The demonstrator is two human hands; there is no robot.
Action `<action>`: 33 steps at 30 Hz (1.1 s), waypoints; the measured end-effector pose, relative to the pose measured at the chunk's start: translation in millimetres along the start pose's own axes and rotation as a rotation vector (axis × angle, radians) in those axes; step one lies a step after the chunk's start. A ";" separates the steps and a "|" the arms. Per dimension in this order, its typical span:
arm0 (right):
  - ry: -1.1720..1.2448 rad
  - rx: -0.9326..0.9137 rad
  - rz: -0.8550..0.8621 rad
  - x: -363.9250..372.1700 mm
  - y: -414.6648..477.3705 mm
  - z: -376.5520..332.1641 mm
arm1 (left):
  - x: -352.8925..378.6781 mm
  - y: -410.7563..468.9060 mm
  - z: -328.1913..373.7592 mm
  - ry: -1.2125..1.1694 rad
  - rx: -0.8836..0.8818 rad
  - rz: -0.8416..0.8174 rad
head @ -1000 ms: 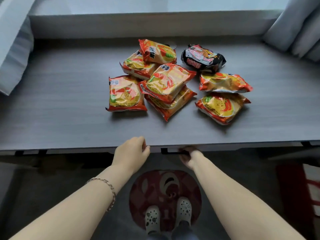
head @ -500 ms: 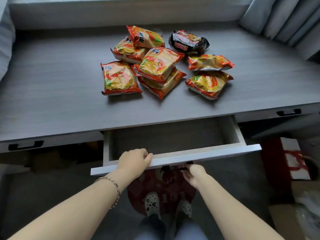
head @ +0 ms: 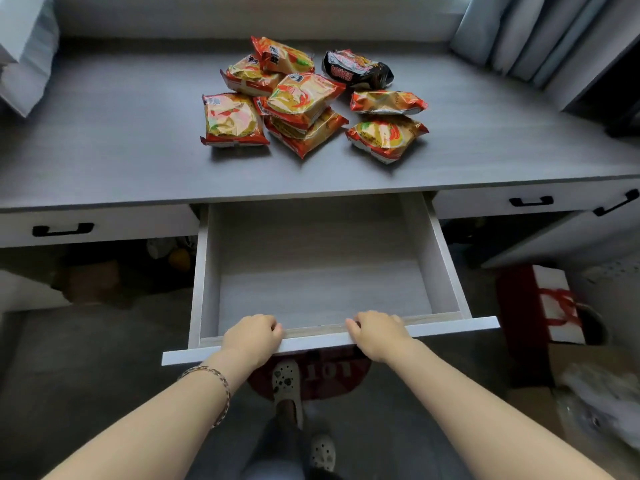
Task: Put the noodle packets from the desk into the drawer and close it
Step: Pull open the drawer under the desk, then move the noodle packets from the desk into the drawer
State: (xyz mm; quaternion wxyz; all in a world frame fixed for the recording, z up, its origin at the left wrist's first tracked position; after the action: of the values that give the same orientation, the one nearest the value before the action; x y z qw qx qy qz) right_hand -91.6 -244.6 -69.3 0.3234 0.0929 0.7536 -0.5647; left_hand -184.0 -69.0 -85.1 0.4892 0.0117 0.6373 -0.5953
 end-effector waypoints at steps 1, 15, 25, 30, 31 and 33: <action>-0.008 0.011 0.018 7.4 -2.1 2.4 | 4.0 -4.1 -0.4 -0.008 -0.008 0.005; -0.046 0.061 -0.152 62.1 -37.1 15.8 | 68.3 -56.4 -11.7 0.052 0.035 -0.211; -0.067 -0.051 0.068 2.7 -49.7 -31.5 | -7.1 -61.9 -18.3 -0.121 0.094 -0.055; -0.037 -0.130 0.181 -70.0 -50.1 -80.5 | -97.3 -56.8 -21.8 -0.133 0.115 0.184; -0.018 -0.137 0.198 -86.0 -46.3 -90.7 | -117.9 -52.9 -23.2 -0.132 0.128 0.225; 0.014 -0.151 0.235 -116.5 -37.5 -109.3 | -156.9 -41.8 -25.6 -0.115 0.155 0.286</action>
State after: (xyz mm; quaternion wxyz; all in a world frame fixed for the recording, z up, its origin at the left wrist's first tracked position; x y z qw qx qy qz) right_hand -62.2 -131.8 46.1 0.3884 0.1599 0.7799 -0.4640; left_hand -142.8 27.6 41.5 0.6023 0.1056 0.5523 -0.5666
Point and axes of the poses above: each hand's wrist, its own y-axis towards the middle knuckle, its own x-axis out of the palm, z = x × y, the point moved 3 cm from there along y, towards the middle knuckle, and after that the axes turned 10 degrees about -z, right-handed, at the moved point
